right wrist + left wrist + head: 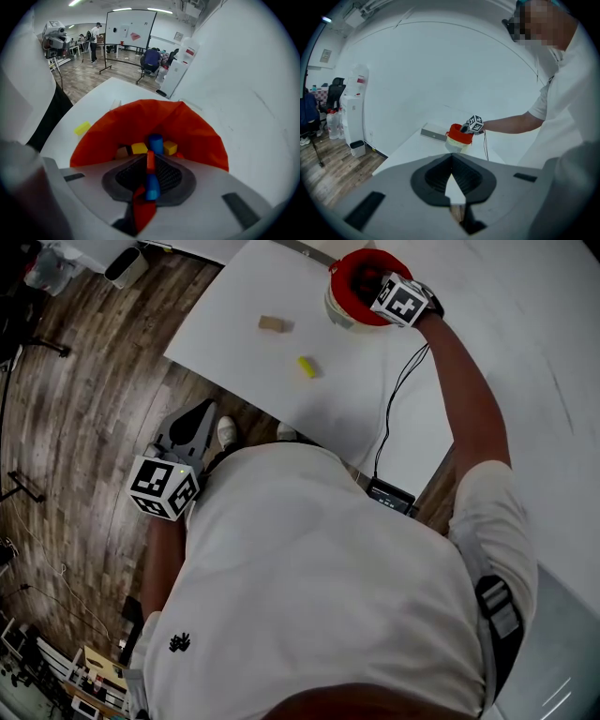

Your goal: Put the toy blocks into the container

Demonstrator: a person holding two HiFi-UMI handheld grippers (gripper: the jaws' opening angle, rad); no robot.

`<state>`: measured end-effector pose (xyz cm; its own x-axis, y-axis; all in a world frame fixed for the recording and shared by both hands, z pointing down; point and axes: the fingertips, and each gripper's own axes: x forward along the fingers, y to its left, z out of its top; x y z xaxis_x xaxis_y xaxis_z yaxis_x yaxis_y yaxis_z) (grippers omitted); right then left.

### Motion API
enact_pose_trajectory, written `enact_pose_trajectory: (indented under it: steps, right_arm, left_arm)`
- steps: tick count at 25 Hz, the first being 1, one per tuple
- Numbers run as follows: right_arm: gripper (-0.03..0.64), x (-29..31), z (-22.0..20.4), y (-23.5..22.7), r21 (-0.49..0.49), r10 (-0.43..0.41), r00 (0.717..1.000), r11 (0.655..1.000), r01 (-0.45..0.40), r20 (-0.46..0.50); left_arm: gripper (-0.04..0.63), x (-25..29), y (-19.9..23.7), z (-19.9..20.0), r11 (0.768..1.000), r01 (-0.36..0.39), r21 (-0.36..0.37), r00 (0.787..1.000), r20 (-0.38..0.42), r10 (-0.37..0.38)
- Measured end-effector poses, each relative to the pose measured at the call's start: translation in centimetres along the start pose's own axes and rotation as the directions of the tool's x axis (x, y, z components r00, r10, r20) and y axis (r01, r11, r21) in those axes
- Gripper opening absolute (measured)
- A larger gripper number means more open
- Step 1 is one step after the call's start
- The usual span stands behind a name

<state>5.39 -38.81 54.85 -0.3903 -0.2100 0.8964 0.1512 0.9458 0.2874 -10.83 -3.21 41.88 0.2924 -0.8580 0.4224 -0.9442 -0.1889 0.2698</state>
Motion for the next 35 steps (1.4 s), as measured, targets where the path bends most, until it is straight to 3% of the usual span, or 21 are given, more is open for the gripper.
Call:
enact_pose_trajectory:
  steps: [8,15,27,35]
  right_arm:
    - [0.063,0.3,-0.7,0.3,-0.010,0.033,0.997,0.999,-0.034,-0.074]
    - [0.080,0.1,-1.0,0.0,0.023,0.010,0.998,1.000,-0.008,-0.066]
    - [0.066,-6.1,2.0,0.6,0.146,-0.136,0.987,0.982,0.123,0.081]
    - [0.057,-11.8,5.7,6.6,0.317,-0.211,0.949,0.939,0.130,0.235]
  left_arm:
    - [0.006,-0.2,-0.1,-0.1,1.000,0.010,-0.004,1.000,-0.005,-0.010]
    - [0.006,-0.3,0.3,0.0,1.000,0.022,-0.001,1.000,-0.010,-0.022]
    - [0.006,-0.1,0.1,0.4,0.994,0.108,0.035,0.994,-0.001,-0.108]
    - [0.006,0.0,0.0,0.3,0.980,0.189,0.053,0.982,-0.012,-0.189]
